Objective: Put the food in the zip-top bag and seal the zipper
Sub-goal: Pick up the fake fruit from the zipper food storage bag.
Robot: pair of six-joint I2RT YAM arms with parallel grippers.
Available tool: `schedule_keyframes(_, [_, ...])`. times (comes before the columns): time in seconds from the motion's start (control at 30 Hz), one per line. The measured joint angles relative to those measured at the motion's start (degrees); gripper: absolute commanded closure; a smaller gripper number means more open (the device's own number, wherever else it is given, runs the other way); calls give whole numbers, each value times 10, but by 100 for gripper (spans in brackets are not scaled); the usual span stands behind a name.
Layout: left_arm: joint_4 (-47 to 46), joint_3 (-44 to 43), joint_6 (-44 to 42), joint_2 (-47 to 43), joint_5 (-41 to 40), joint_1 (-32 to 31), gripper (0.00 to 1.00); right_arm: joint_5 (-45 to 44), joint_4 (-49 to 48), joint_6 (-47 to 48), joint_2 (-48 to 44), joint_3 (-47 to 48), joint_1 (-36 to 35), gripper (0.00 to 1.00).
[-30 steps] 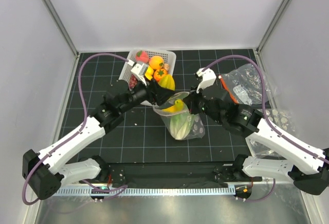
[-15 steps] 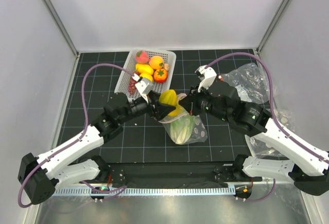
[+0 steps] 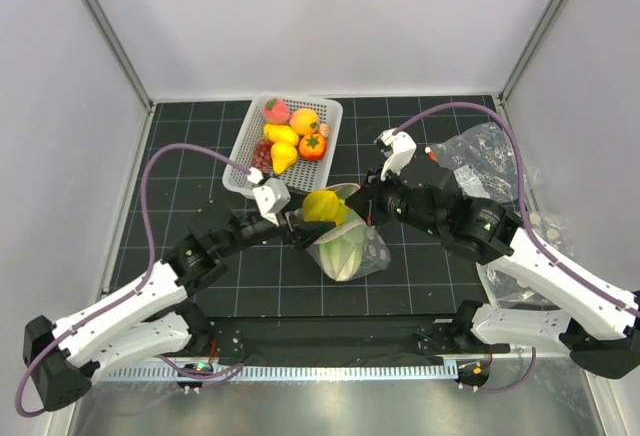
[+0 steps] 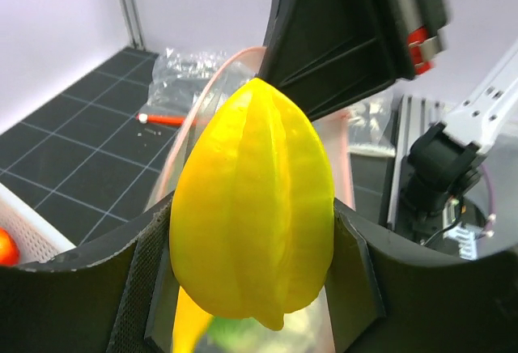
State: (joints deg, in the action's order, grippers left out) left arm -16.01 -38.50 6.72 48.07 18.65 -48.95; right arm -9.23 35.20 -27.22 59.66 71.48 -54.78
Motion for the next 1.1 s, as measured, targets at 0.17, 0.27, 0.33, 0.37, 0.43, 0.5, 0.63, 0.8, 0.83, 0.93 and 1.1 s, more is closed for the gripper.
schedule_keyframes(0.17, [38, -21, -32, 46, -1, -9, 55, 2, 1, 0, 0, 0, 0, 99])
schedule_keyframes(0.27, [55, -22, -47, 46, -7, -11, 55, 6, 1, 1, 0, 0, 0, 99])
schedule_keyframes(0.33, [73, -30, -57, 50, -15, -12, 55, 9, 2, 1, 0, 0, 0, 99])
schedule_keyframes(0.37, [82, -37, -60, 56, -19, -14, 55, 9, 4, 3, 0, 0, 0, 99])
schedule_keyframes(0.43, [100, -55, -67, 75, -27, -14, 51, 5, 9, 6, 0, 0, 2, 99])
schedule_keyframes(0.5, [121, -76, -73, 97, -34, -16, 48, -4, 17, 10, 0, 0, 6, 99])
schedule_keyframes(0.63, [166, -106, -84, 135, -49, -16, 32, 0, 22, 12, -2, 0, 1, 99])
schedule_keyframes(0.8, [212, -131, -98, 160, -49, -18, 11, -13, 24, 16, -15, -2, 0, 99])
schedule_keyframes(0.83, [218, -139, -101, 165, -48, -20, 2, -16, 23, 17, -20, -5, -1, 99])
schedule_keyframes(0.93, [225, -158, -104, 171, -40, -23, 0, -26, 21, 19, -33, -17, -2, 99])
schedule_keyframes(1.1, [241, -158, -92, 155, -34, -23, 0, -39, 13, 23, -37, -31, -2, 99])
